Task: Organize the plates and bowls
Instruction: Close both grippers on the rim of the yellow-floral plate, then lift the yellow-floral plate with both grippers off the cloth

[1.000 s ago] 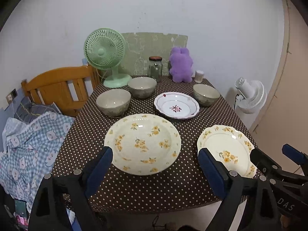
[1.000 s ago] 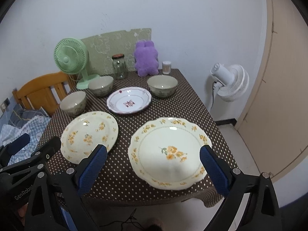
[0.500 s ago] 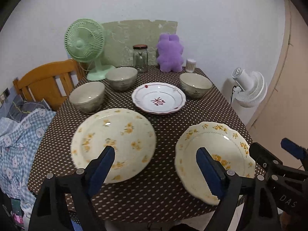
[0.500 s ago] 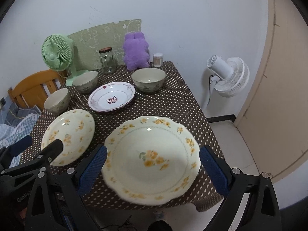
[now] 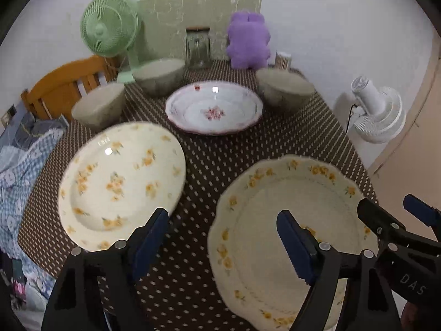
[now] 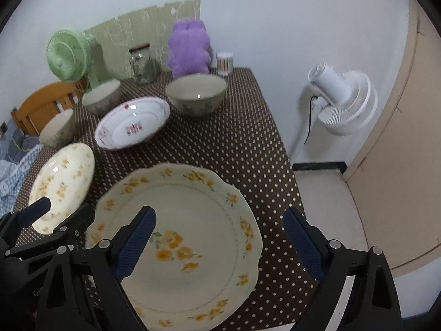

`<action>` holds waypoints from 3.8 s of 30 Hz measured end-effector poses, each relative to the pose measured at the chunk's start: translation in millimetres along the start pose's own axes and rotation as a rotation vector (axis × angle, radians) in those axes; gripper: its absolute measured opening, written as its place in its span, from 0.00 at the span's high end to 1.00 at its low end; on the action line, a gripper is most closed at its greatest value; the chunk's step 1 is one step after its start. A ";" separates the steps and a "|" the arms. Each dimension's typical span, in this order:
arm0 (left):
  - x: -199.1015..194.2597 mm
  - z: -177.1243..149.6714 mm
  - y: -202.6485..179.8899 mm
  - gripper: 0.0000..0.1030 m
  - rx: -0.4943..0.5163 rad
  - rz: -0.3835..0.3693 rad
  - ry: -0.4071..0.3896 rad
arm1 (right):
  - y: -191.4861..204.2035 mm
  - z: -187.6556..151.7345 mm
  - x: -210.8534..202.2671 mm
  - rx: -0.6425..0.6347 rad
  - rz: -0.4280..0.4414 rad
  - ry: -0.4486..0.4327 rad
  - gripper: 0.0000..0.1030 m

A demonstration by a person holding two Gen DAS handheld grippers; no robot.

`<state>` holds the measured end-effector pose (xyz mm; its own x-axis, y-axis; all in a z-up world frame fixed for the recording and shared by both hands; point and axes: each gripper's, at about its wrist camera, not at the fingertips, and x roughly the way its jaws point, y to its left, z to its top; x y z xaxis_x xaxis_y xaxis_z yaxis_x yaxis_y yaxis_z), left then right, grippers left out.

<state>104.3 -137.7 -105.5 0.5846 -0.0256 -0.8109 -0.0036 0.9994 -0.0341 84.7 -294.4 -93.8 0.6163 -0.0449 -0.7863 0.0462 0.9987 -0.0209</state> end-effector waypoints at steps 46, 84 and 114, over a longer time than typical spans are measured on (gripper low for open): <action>63.1 20.4 -9.4 0.28 -0.024 0.089 0.123 | 1.5 30.8 103.3 -0.048 0.145 0.211 0.35; 5.9 63.0 111.2 0.03 0.077 -0.040 -0.008 | 128.6 58.0 17.0 0.019 0.069 0.022 0.13; 89.2 64.2 203.5 0.16 0.064 -0.003 0.141 | 233.7 57.2 102.8 -0.019 0.046 0.141 0.29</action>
<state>207.8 64.9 -147.3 0.4645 -0.0267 -0.8852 0.0524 0.9986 -0.0027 203.8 -67.0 -144.2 0.5007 0.0030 -0.8656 0.0050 1.0000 0.0063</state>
